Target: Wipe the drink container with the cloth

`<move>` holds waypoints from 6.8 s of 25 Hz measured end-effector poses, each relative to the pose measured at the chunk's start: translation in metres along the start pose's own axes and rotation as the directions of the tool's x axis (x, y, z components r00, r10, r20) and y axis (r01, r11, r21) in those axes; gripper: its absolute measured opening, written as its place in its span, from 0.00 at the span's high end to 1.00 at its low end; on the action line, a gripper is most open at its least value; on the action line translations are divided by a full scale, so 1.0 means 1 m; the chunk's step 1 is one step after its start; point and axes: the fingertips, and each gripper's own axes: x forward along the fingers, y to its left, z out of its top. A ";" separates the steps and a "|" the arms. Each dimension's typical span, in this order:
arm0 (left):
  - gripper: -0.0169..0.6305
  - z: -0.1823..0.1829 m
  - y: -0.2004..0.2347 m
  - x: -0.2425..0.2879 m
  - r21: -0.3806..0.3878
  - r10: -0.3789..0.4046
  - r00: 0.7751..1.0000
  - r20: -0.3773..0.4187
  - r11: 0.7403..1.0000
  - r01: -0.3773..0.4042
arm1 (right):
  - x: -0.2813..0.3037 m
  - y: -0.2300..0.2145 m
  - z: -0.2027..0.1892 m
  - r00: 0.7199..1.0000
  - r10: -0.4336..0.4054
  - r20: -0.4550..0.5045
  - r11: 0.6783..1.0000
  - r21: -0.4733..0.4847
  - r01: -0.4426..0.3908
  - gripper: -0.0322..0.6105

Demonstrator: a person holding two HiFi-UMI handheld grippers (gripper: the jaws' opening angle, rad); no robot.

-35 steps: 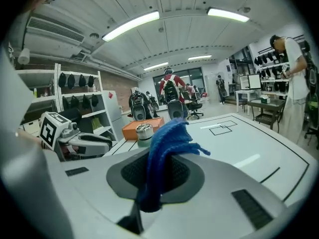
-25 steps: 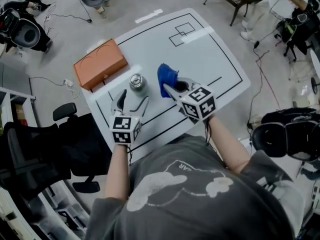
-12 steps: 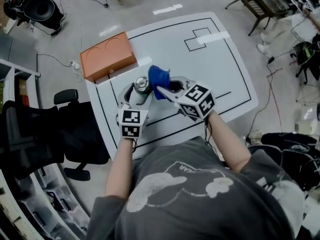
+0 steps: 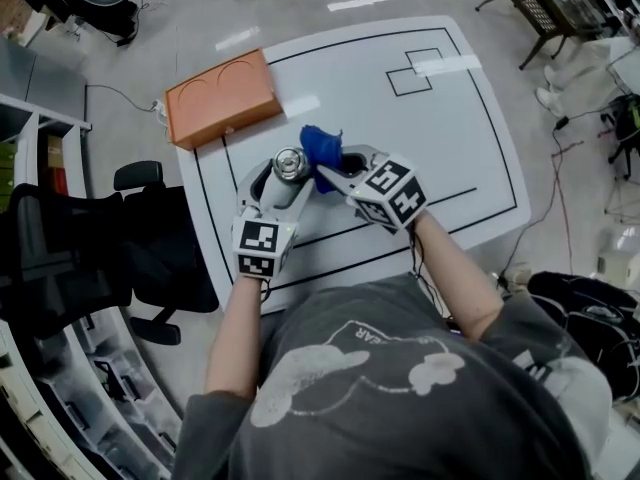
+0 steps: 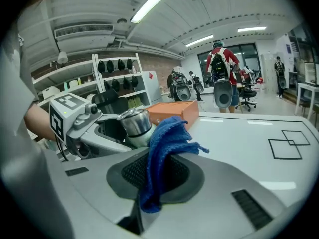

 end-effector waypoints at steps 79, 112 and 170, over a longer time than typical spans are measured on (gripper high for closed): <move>0.48 -0.015 -0.003 0.000 0.106 -0.326 0.942 -0.084 0.937 0.334 | 0.016 0.000 0.001 0.908 0.261 -0.328 0.917 -0.210 -0.339 0.88; 0.48 -0.021 0.001 -0.030 -0.083 0.004 1.000 -0.014 0.997 -0.005 | 0.012 -0.009 -0.031 0.963 0.010 -0.269 0.990 -0.131 -0.046 0.88; 0.42 -0.017 -0.020 0.001 0.147 -0.581 0.791 -0.191 0.780 0.608 | 0.037 -0.001 -0.014 0.820 0.365 -0.441 0.823 -0.259 -0.506 0.88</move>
